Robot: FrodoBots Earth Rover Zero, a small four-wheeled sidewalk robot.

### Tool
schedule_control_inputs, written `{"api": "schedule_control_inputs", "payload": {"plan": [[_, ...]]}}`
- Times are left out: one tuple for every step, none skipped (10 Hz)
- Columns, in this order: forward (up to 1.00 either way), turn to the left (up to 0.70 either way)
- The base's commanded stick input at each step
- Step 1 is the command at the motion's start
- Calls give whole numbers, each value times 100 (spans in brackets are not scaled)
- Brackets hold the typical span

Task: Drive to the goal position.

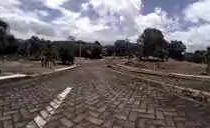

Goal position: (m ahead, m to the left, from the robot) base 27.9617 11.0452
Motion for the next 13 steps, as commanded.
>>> {"api": "schedule_control_inputs", "payload": {"plan": [[100,0],[100,0],[100,0],[100,0],[100,0],[100,0],[100,0],[100,0],[100,0],[100,0],[100,0],[100,0],[100,0]]}}
